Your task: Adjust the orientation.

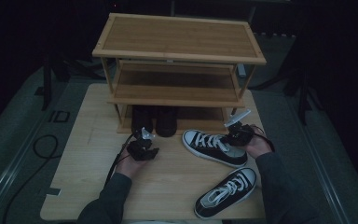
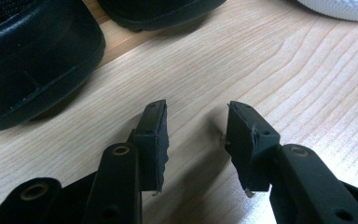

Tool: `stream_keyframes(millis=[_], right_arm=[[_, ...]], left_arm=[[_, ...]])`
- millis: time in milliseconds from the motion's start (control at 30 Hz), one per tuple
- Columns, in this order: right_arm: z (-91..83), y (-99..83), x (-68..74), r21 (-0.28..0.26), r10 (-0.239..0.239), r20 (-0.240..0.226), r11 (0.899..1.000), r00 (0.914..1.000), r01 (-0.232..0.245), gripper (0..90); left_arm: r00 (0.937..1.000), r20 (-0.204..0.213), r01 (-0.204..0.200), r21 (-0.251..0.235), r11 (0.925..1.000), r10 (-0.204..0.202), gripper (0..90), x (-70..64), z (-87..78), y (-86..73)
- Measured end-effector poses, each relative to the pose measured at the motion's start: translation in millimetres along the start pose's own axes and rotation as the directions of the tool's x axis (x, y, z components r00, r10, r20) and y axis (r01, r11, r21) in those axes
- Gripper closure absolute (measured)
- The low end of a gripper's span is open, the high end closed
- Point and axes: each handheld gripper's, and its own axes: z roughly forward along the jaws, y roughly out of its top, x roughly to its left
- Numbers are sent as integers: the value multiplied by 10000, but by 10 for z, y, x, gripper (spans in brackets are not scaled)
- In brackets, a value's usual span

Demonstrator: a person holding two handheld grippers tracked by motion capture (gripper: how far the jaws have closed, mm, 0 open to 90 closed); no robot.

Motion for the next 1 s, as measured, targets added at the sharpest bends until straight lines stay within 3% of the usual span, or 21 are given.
stream_keyframes(millis=[1000], right_arm=[[-283, 206, 25, -555, -150, -156, 9984, 9998, 141, 882]], left_arm=[[10000, 2, -11, -14, 10000, 11, 583, -5, 1, -2]])
